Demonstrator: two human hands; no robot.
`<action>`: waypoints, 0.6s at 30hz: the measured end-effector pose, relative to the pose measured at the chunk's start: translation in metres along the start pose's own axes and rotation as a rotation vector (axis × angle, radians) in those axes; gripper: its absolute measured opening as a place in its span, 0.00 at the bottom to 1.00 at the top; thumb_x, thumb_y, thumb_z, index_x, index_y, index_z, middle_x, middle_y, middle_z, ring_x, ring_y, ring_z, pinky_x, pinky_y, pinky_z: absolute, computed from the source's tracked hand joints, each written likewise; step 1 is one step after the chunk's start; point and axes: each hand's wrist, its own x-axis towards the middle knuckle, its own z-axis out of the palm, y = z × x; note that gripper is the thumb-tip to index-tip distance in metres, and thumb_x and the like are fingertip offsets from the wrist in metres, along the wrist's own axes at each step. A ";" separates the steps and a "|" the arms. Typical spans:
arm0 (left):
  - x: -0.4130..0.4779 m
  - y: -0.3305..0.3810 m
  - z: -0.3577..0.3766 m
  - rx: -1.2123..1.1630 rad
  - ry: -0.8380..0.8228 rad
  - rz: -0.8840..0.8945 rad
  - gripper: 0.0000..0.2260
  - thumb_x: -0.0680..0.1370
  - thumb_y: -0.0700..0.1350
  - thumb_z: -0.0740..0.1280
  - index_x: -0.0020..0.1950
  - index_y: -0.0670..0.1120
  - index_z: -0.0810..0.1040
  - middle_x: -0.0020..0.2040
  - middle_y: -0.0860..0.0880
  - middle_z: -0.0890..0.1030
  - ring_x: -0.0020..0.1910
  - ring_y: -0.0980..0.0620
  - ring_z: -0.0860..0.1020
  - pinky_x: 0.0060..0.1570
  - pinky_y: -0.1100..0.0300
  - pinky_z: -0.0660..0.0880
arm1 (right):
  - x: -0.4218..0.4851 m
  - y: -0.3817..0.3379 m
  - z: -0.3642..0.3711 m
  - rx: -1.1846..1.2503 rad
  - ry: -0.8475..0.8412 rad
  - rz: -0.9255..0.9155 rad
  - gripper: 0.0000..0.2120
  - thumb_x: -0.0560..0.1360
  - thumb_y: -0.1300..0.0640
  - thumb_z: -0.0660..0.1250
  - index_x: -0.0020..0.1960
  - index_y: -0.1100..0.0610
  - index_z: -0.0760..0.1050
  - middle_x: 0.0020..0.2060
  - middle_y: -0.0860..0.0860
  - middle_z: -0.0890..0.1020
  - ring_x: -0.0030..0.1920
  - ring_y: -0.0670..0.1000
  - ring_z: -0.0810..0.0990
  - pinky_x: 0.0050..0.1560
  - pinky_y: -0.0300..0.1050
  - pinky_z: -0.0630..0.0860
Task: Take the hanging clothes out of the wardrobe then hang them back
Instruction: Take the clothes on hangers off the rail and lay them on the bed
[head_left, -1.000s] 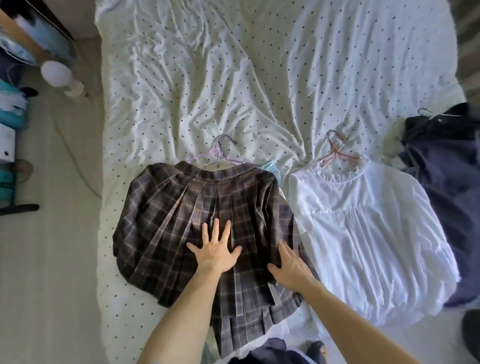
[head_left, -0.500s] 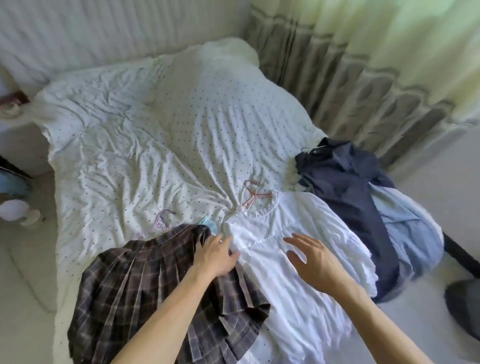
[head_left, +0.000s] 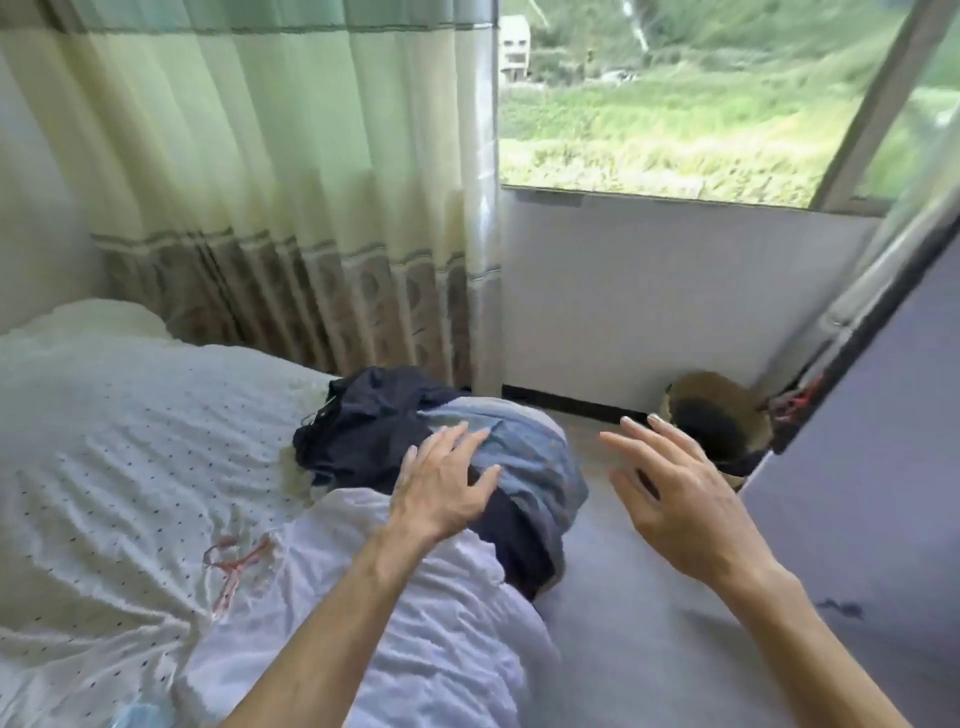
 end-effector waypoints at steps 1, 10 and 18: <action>0.013 0.026 0.007 0.007 -0.011 0.065 0.25 0.80 0.60 0.60 0.77 0.58 0.63 0.79 0.53 0.61 0.78 0.53 0.57 0.76 0.46 0.55 | -0.008 0.022 -0.017 -0.004 0.036 0.063 0.18 0.78 0.51 0.67 0.68 0.47 0.76 0.70 0.47 0.74 0.76 0.52 0.64 0.75 0.52 0.64; 0.113 0.250 0.064 0.022 -0.115 0.588 0.25 0.80 0.60 0.61 0.76 0.59 0.65 0.78 0.53 0.64 0.78 0.51 0.59 0.75 0.48 0.58 | -0.088 0.156 -0.125 -0.090 0.308 0.592 0.18 0.80 0.47 0.61 0.69 0.43 0.74 0.71 0.43 0.72 0.76 0.46 0.60 0.74 0.47 0.60; 0.164 0.416 0.120 0.037 -0.245 1.030 0.24 0.81 0.60 0.58 0.77 0.60 0.62 0.78 0.55 0.62 0.78 0.52 0.59 0.75 0.51 0.58 | -0.144 0.222 -0.173 -0.333 0.453 0.898 0.23 0.79 0.40 0.52 0.69 0.43 0.75 0.71 0.43 0.73 0.76 0.47 0.61 0.76 0.46 0.60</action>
